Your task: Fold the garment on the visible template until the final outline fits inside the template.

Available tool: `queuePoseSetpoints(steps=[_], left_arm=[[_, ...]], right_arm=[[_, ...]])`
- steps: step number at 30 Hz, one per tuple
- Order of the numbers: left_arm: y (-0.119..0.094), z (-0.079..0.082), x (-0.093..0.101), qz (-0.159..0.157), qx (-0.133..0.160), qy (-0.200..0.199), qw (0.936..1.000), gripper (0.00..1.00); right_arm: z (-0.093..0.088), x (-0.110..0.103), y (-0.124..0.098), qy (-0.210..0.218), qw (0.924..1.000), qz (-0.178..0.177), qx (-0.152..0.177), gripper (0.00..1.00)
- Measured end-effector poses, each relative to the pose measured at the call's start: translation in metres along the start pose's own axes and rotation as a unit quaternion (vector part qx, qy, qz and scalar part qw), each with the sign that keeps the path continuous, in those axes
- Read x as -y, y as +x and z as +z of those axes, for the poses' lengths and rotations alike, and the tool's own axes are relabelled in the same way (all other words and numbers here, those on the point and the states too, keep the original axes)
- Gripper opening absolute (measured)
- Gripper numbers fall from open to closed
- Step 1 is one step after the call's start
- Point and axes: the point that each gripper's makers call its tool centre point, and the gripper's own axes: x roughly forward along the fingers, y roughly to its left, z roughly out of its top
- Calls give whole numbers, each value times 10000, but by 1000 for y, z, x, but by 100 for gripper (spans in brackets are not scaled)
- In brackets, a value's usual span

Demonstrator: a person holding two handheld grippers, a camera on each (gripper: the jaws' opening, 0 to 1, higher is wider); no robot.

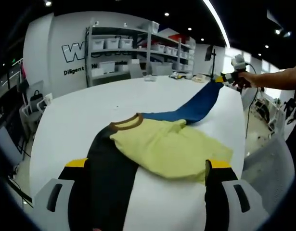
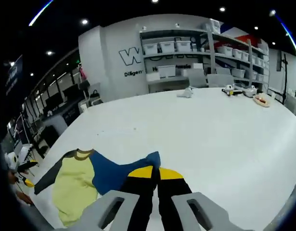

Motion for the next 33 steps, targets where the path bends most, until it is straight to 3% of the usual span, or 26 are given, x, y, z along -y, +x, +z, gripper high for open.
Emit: queuePoseSetpoints(steps=[3,5,10,14,16,17,22,29,30,33], left_arm=[[-3,-4,1,1,-57,21,10000,95],[-6,-6,1,10,-66,26,10000,95],[-11,-15,2,54,-90,-57,9999,95],[-10,-23,7,19,-159,-86,9998,95],[-9,-26,8,8,-187,-54,9998,95],[-9,-27,10,-3,-191,-79,9998,95],[-6,-34,17,-86,-224,-102,9997,94],[0,-42,34,-226,-203,-110,9995,93],[1,-43,36,-243,-213,-88,9994,93],[3,-47,41,-281,-235,-69,9993,93]], right_arm=[[-2,14,-4,-781,9964,-294,147,0],[-1,16,-7,-856,9952,-333,330,3],[-9,6,-6,-769,9965,-106,323,17],[-19,-24,-4,-1211,9916,270,367,27],[-15,-38,-4,-1442,9863,431,670,36],[-20,-48,-6,-1489,9855,528,623,38],[-39,-83,-6,-1900,9746,1052,542,41],[-66,-128,-12,-2045,9638,1634,507,46],[-74,-138,-14,-2189,9578,1804,459,47],[-88,-157,-17,-2393,9492,1997,441,50]])
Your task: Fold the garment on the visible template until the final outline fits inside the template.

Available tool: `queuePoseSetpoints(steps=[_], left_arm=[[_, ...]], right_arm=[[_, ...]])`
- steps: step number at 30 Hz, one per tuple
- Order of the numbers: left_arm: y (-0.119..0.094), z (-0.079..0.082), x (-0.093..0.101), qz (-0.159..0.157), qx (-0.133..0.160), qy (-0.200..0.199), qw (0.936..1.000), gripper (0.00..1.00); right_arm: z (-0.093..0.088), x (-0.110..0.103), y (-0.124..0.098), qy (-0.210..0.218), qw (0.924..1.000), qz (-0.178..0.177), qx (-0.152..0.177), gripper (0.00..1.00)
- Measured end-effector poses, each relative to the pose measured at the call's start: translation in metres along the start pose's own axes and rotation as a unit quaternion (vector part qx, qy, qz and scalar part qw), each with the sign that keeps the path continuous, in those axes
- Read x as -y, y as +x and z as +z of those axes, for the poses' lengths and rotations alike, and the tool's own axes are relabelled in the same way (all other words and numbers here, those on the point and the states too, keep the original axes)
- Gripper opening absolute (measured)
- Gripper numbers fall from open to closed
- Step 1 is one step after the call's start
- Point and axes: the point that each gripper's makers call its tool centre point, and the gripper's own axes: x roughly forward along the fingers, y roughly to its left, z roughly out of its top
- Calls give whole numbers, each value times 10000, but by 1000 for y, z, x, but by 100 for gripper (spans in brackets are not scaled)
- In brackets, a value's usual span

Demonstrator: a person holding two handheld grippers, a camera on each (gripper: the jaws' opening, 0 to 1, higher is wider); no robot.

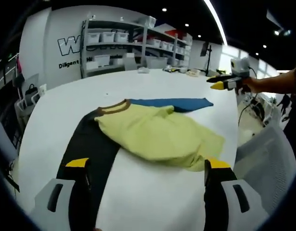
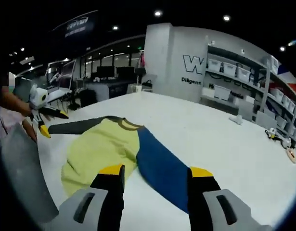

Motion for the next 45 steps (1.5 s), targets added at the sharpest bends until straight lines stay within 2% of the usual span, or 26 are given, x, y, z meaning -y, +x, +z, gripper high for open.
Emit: queuePoseSetpoints(steps=[7,11,12,14,21,25,27,28,30,36,41,43,45], left_arm=[[8,-9,15,-153,-142,161,9997,91],[14,-11,20,-220,-228,219,9993,90],[15,-11,21,-233,-215,235,9992,90],[15,-9,23,-247,-204,265,9991,90],[12,-6,25,-228,-190,363,9989,89],[9,-7,23,-186,-166,358,9990,89],[8,-8,22,-173,-155,315,9992,89],[7,-9,22,-158,-156,306,9993,89],[5,-9,22,-159,-148,271,9994,89],[1,-10,19,-104,-136,210,9996,89],[0,-12,19,-79,-141,181,9997,89],[-1,-12,21,-82,-131,154,9998,89],[-2,-12,20,-82,-143,164,9997,89]], right_arm=[[-10,-50,8,-131,9984,549,-76,55],[-21,-83,13,-256,9941,1035,-182,56],[-23,-88,14,-297,9938,1056,-182,57],[-27,-107,16,-424,9905,1288,-245,57],[-30,-159,33,-458,9826,1765,-358,58],[-32,-191,42,-699,9734,2137,-433,55],[-33,-205,46,-599,9697,2323,-471,54],[-34,-209,48,-569,9687,2363,-505,54],[-40,-219,50,-849,9626,2505,-590,52],[-52,-238,60,-982,9542,2697,-838,43],[-60,-248,72,-1108,9488,2759,-1064,33],[-66,-247,77,-1364,9454,2722,-1165,30],[-71,-247,81,-1400,9438,2697,-1297,23]])
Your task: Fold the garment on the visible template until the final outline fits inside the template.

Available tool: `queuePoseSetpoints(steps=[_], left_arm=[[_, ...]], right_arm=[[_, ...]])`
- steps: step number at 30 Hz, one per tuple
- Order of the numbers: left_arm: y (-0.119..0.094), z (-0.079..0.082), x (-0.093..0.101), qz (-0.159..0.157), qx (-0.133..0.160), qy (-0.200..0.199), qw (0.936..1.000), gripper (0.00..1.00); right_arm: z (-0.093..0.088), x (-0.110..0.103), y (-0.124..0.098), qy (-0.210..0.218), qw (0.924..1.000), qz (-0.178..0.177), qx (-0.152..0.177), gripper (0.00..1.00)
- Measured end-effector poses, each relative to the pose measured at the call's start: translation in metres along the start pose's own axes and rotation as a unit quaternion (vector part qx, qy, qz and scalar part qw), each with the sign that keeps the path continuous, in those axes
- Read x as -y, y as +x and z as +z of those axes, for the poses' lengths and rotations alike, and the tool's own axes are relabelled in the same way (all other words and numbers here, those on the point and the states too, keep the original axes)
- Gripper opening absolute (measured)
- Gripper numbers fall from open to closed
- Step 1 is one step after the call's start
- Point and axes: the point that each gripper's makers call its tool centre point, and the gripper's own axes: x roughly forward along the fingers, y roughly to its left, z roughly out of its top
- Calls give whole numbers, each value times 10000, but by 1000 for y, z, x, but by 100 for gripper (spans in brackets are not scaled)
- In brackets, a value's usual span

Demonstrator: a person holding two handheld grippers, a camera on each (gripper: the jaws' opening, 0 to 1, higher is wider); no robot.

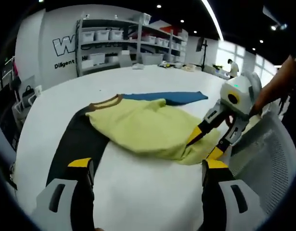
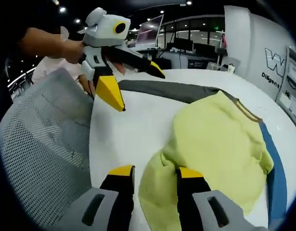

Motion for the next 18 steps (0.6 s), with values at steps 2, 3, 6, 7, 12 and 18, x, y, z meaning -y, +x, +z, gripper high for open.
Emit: queuePoseSetpoints(steps=[2,3,6,7,12,18], left_arm=[[-1,-1,-1,4,-3,-19,10000,88],[-1,-1,-1,5,9,-44,10000,88],[-1,-2,-1,4,-4,-76,10000,87],[-1,-1,0,-8,-6,-79,10000,87],[2,2,5,-50,80,-127,9999,86],[11,-3,14,-136,2,-104,9999,86]], right_arm=[[0,3,0,-80,9999,-58,-32,14],[-1,6,0,-152,9998,-111,-76,11],[-2,10,-2,-72,9998,-147,-137,0],[0,14,-5,-22,9997,-203,-111,0],[33,24,-25,747,9948,-278,638,0],[83,43,-62,1760,9687,-160,1745,0]])
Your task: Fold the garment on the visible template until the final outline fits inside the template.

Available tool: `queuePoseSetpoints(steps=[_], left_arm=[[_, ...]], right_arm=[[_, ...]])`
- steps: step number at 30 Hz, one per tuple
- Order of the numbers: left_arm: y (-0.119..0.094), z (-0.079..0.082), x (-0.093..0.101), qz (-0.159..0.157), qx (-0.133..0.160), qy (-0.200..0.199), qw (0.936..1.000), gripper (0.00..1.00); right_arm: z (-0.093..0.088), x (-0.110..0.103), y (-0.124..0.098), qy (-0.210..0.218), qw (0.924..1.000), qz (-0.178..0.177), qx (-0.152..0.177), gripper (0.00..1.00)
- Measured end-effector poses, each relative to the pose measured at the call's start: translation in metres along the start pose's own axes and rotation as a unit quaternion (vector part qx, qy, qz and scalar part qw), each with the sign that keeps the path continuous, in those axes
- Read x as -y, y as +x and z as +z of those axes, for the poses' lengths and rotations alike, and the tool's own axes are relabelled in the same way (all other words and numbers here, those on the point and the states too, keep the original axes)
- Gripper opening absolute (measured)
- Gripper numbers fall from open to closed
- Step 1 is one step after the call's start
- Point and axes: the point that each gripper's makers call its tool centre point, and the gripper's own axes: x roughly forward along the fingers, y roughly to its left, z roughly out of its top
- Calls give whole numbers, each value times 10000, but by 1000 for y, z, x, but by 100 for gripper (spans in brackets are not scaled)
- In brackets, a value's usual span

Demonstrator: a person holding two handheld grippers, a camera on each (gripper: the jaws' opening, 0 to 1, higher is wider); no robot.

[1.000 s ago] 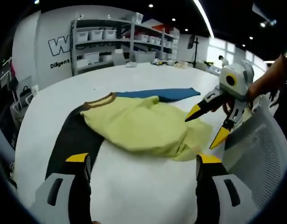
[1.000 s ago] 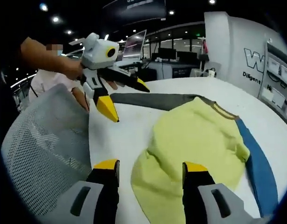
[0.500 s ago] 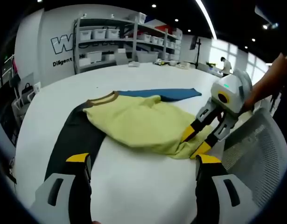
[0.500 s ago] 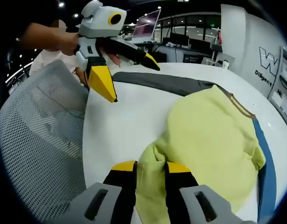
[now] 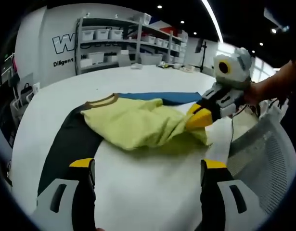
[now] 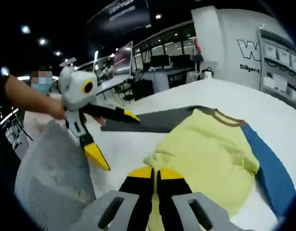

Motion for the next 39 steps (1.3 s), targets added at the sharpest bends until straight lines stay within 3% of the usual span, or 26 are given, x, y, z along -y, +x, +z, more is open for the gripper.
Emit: queuePoseSetpoints(steps=[6,13,16,22,27,30,35,39], left_arm=[[16,3,10,-93,-44,-74,9999,84],[38,25,11,28,113,-28,9999,76],[45,36,0,321,237,100,9992,74],[55,45,4,369,238,-1,9990,55],[59,46,2,454,339,-458,9973,44],[60,56,1,449,553,-736,9947,34],[48,65,-4,440,703,-767,9936,0],[37,72,-7,361,701,-678,9946,0]], right_arm=[[30,3,-15,382,9980,183,462,0],[30,5,-20,412,9981,243,383,0],[29,1,-20,388,9982,323,323,0],[30,-8,-18,590,9965,454,377,0],[35,-13,-20,767,9942,585,466,0],[36,-12,-21,840,9935,616,459,0],[43,0,-29,807,9940,494,555,0],[48,4,-32,770,9942,466,582,0]])
